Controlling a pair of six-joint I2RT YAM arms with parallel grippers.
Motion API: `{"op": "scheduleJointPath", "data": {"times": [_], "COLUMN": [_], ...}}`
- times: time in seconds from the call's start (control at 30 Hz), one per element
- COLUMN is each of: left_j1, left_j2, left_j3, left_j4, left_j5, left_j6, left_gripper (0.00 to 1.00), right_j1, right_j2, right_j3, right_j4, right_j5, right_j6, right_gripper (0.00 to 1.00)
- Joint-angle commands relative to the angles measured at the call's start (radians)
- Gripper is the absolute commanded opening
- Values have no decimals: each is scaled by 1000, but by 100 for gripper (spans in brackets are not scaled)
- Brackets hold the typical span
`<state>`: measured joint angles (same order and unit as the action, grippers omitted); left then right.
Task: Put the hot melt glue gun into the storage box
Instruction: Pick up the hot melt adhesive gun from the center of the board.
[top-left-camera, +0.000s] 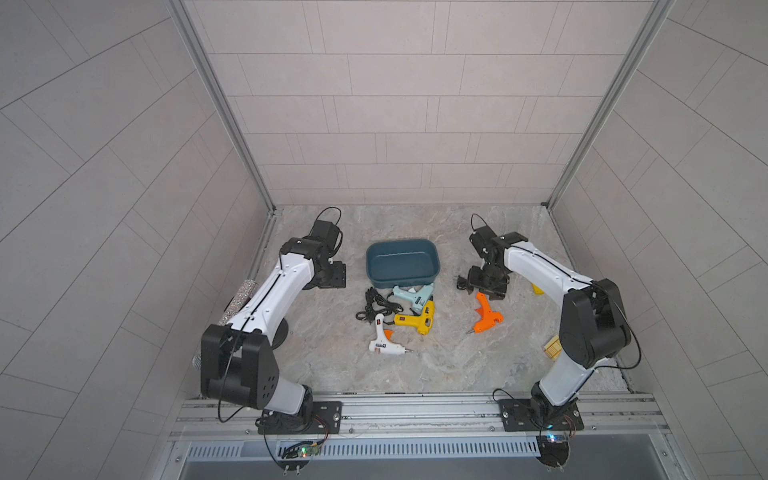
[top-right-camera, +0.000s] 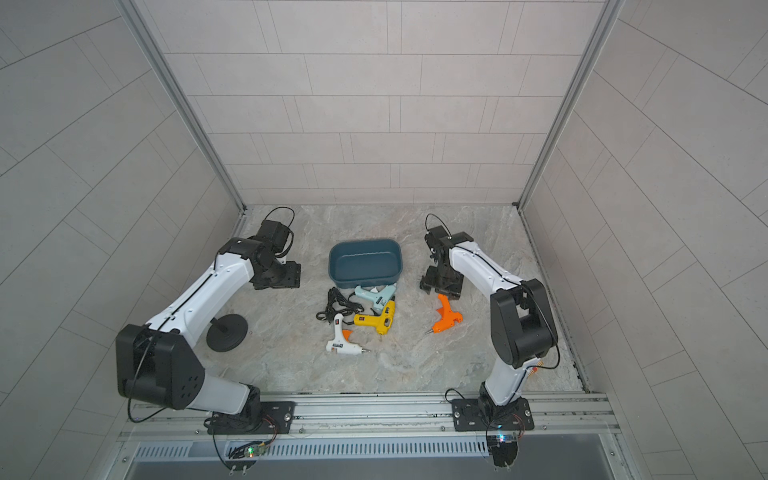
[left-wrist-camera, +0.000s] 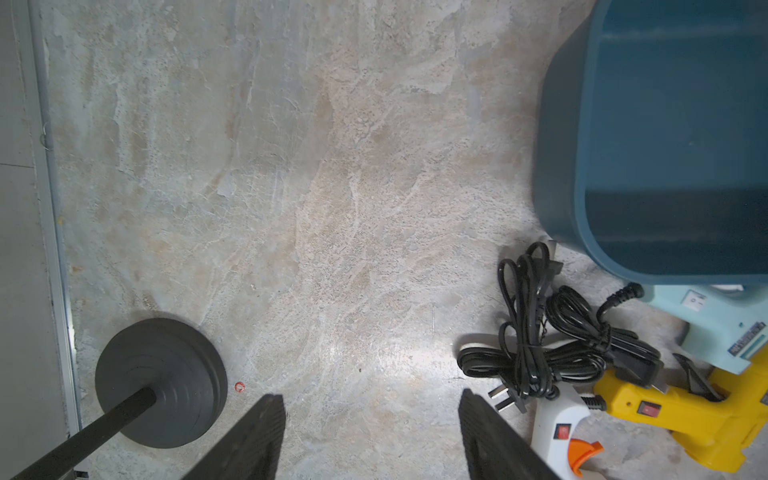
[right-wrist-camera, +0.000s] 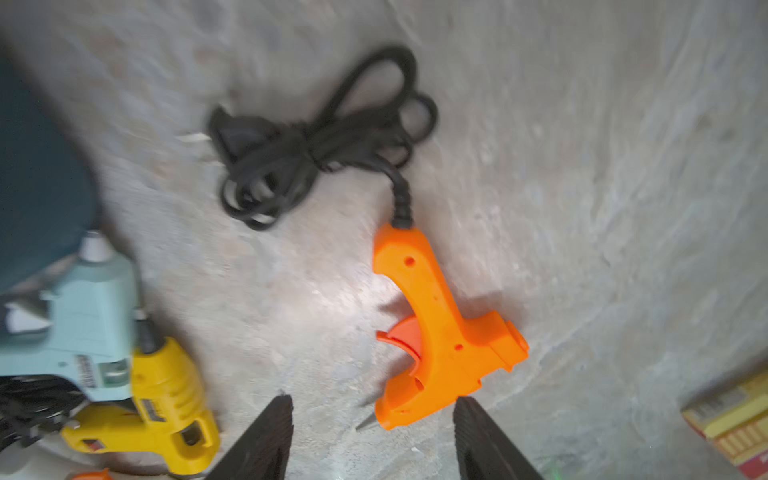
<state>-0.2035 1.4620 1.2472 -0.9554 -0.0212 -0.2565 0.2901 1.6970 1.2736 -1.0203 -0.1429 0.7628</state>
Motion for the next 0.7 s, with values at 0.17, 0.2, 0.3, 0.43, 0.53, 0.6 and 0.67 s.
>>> {"op": "scheduleJointPath", "data": {"times": [0.17,0.2,0.3,0.43,0.53,0.6,0.67], "left_j1": [-16,-17,-17,-16,-16,-16,-17], "left_j2": [-31,-28,-12,1,31,48,54], "left_j3": [-8,-8,5,36,67,74,74], "left_j4": [29,31,21,-19,-71,-87,-92], "left_j5": [56,47,16,-30,-33,-21,-14], "left_j6": [-20,-18,-15,-12,-7,-9,-16], "left_gripper": [76,77,80,81,82,82,82], "right_j1": [4,4,4,9,17,19,21], "right_j2": [-86,-86,-67,-60,-50,-42,-36], "right_j3": [-107,-127,-172,-212,-223,-230,-239], "right_j4": [5,17,42,79,91,102,120], "right_j5": [25,11,-34,-78,-93,-99,-96], "right_j6": [150,162,193,236,256,263,268], "right_gripper": [73,74,76,76,76,77,77]}}
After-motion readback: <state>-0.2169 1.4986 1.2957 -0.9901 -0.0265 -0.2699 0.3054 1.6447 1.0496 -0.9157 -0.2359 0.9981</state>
